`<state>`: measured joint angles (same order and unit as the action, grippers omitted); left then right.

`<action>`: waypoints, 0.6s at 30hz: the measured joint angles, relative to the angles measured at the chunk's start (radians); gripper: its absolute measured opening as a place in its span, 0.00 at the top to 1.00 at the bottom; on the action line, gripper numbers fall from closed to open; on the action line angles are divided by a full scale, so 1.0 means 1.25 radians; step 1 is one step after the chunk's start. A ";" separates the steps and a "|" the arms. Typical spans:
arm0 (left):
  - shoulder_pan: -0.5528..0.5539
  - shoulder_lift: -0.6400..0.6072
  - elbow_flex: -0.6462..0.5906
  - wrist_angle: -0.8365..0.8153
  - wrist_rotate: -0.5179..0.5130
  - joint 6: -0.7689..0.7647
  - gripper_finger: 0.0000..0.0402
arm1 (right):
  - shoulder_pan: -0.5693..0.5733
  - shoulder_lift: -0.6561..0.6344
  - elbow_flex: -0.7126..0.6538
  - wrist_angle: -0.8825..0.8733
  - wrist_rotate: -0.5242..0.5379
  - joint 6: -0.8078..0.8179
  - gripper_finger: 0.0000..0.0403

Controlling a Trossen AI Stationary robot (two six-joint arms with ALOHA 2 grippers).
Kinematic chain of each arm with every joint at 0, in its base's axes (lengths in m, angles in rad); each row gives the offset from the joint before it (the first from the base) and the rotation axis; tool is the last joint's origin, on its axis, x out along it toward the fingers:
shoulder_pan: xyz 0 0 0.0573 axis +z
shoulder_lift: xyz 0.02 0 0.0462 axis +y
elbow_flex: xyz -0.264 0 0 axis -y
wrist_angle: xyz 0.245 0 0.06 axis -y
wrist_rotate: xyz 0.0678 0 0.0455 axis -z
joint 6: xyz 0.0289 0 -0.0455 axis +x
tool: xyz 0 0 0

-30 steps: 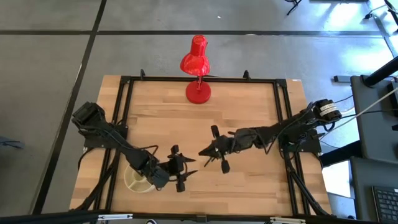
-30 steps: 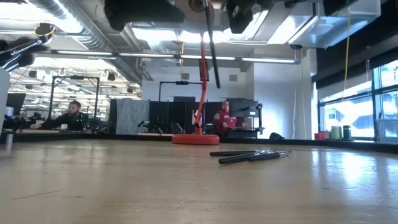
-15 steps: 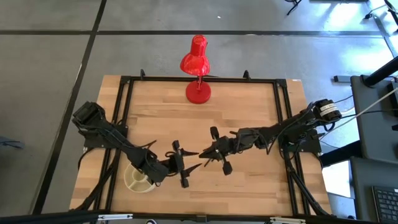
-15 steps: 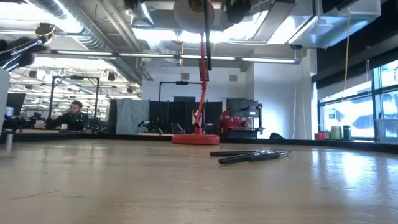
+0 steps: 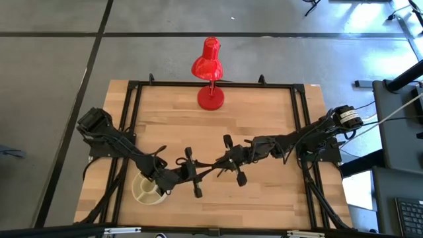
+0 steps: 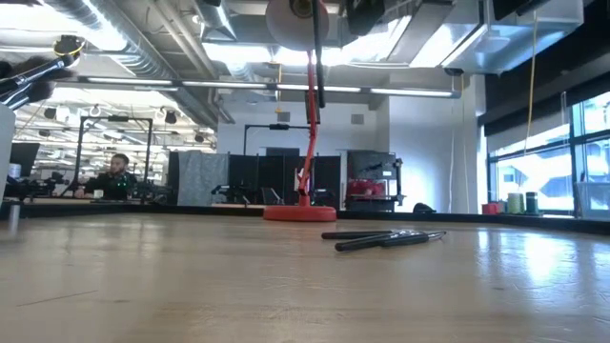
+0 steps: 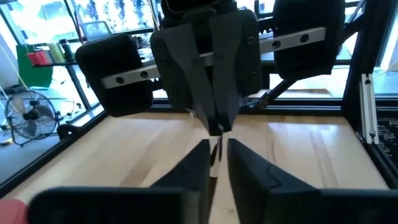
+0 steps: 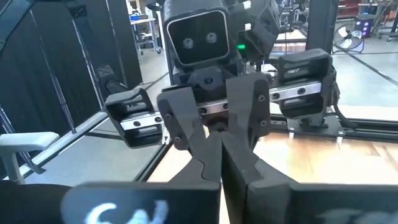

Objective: Put items in baskets/containers
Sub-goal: Put the eyeshadow brush into the pen organizer

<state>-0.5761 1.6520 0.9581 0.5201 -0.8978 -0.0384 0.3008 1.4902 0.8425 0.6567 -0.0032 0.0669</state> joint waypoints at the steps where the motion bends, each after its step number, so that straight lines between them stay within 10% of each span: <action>1: 0.002 0.000 0.000 0.000 0.001 0.000 0.91 | 0.000 0.000 0.000 0.000 -0.001 0.000 1.00; 8: -0.017 -0.012 0.000 -0.100 -0.033 -0.044 0.96 | -0.003 0.000 0.000 -0.045 0.000 0.042 0.91; 14: -0.089 -0.142 0.066 -0.587 -0.072 -0.388 0.97 | 0.002 0.000 0.000 -0.248 0.307 0.049 0.76; 18: -0.125 -0.216 0.127 -0.800 0.041 -0.577 0.97 | 0.002 0.000 0.000 -0.325 0.404 0.064 0.72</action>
<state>-0.7325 1.3817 1.1168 -0.4798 -0.8469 -0.7591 0.3028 1.4902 0.8421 0.2509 0.5021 0.1475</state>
